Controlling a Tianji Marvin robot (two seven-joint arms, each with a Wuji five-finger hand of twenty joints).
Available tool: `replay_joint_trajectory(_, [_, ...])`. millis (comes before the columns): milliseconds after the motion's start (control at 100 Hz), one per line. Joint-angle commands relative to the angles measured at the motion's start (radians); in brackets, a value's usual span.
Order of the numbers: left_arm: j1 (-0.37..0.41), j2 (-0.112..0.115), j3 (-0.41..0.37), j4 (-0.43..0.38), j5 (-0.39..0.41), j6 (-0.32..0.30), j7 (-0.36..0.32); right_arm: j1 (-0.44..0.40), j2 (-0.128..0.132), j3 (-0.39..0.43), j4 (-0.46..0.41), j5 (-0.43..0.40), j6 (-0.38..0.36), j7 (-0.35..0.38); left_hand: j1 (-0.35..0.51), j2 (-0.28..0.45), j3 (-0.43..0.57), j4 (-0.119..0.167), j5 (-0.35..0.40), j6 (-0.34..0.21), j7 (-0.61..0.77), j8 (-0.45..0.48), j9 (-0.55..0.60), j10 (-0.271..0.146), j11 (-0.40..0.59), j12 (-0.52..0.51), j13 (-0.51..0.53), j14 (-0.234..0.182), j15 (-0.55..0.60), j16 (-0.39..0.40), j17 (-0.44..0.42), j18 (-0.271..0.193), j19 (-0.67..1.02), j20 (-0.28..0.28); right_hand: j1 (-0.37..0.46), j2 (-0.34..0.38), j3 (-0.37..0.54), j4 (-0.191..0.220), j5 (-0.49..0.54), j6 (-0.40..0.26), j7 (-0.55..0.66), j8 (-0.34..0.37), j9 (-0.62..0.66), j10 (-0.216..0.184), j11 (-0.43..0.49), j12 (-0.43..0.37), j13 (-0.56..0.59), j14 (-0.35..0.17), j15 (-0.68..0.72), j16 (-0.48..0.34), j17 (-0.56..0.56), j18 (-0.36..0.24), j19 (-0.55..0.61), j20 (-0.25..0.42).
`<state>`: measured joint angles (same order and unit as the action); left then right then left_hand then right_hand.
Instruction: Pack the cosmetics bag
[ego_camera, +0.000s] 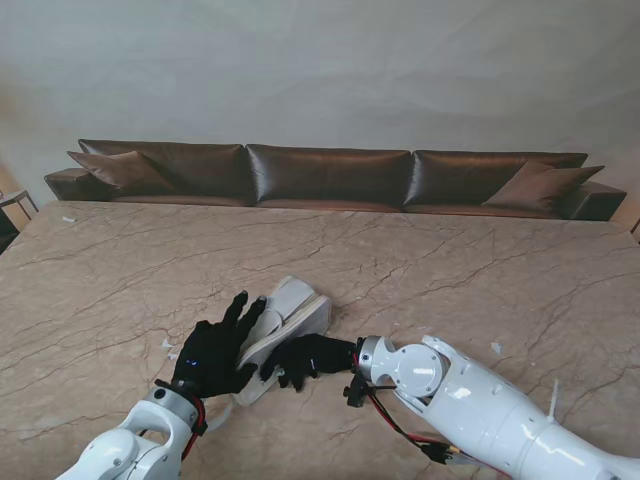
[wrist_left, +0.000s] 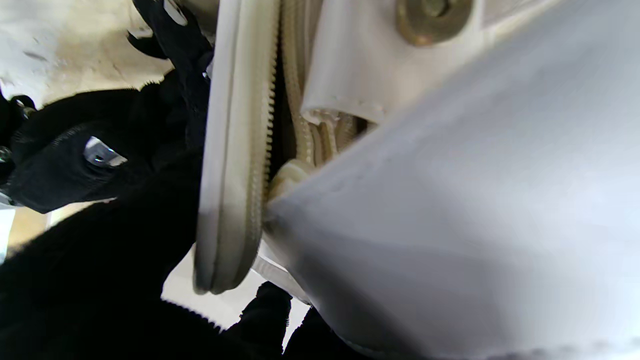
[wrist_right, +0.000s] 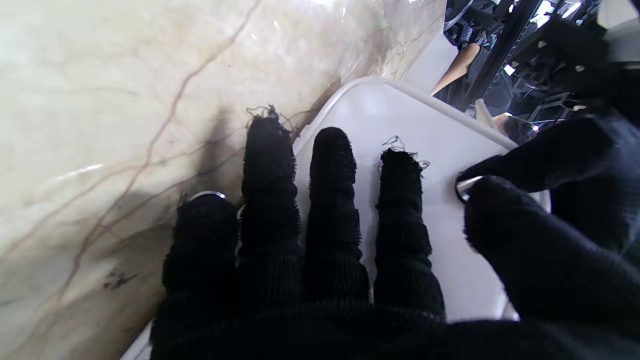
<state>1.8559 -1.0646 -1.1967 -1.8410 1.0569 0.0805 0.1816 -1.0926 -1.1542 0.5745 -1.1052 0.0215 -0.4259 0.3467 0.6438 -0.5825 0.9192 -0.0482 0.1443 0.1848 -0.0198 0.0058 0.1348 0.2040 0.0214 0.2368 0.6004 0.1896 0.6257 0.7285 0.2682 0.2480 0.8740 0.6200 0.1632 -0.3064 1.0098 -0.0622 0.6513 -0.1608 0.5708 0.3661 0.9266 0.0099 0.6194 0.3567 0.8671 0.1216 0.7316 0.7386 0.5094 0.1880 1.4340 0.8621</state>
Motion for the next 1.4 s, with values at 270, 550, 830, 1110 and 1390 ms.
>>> replay_joint_trajectory(270, [-0.037, -0.027, 0.036, 0.056, -0.108, 0.038, -0.014, -0.005, -0.008, 0.003, -0.006, -0.013, -0.016, -0.017, 0.058, -0.043, 0.144, -0.072, 0.011, 0.283, -0.010, -0.002, 0.310, -0.218, 0.726, 0.264, 0.198, -0.099, 0.078, 0.166, 0.006, 0.034, 0.076, -0.043, 0.017, -0.015, 0.006, -0.003, -0.025, -0.044, 0.005, -0.019, -0.036, -0.021, 0.016, 0.010, 0.001, 0.006, 0.010, 0.009, -0.008, -0.004, 0.005, 0.013])
replay_joint_trajectory(550, [-0.056, -0.030, 0.046, 0.061, -0.117, 0.104, -0.036, -0.043, 0.024, 0.050, -0.071, -0.073, 0.002, -0.016, 0.193, -0.082, 0.076, -0.152, 0.310, 0.097, 0.269, 0.185, 0.609, -0.474, 1.051, 0.542, 0.349, -0.098, 0.073, 0.326, 0.003, 0.101, 0.075, -0.071, 0.010, -0.017, -0.001, -0.006, -0.023, -0.033, 0.008, -0.022, -0.041, -0.024, 0.014, 0.010, -0.006, 0.003, 0.003, 0.007, -0.011, -0.003, 0.000, 0.012])
replay_joint_trajectory(830, [-0.084, -0.025, 0.061, 0.086, -0.081, 0.144, -0.046, -0.198, 0.091, 0.246, -0.254, -0.193, 0.063, 0.024, 0.157, 0.071, -0.014, -0.189, 0.413, -0.381, 1.027, 0.756, 0.676, -0.521, 1.066, 0.727, 0.282, -0.049, 0.164, 0.259, 0.026, 0.124, 0.158, -0.034, 0.004, -0.010, -0.012, -0.006, 0.014, -0.024, 0.022, -0.018, -0.030, -0.023, 0.016, 0.010, -0.004, 0.004, -0.004, 0.004, -0.011, -0.003, -0.001, 0.013])
replay_joint_trajectory(1110, [-0.107, -0.027, 0.066, 0.101, -0.100, 0.157, -0.055, -0.387, 0.126, 0.502, -0.444, -0.318, 0.157, 0.077, 0.394, 0.215, -0.257, -0.215, 0.381, -0.409, 1.098, 0.930, 0.696, -0.515, 1.067, 0.497, 0.379, -0.036, 0.119, 0.135, 0.176, 0.145, 0.266, 0.010, 0.009, -0.002, -0.026, -0.002, 0.073, -0.013, 0.032, -0.010, -0.010, -0.020, 0.012, 0.010, 0.004, 0.002, -0.023, -0.007, -0.011, -0.005, -0.009, 0.010])
replay_joint_trajectory(1390, [-0.101, -0.040, -0.007, 0.110, -0.201, 0.037, -0.020, -0.495, 0.119, 0.654, -0.549, -0.459, 0.299, 0.032, 0.500, 0.327, -0.231, -0.097, 0.521, -0.461, 1.199, 1.084, 0.730, -0.498, 1.084, 0.527, 0.436, -0.089, 0.253, 0.208, 0.243, 0.175, 0.325, 0.038, 0.079, -0.066, 0.069, -0.058, 0.116, -0.011, 0.108, -0.044, 0.001, -0.024, 0.020, 0.025, 0.009, -0.005, -0.041, -0.018, -0.005, -0.003, -0.023, -0.002])
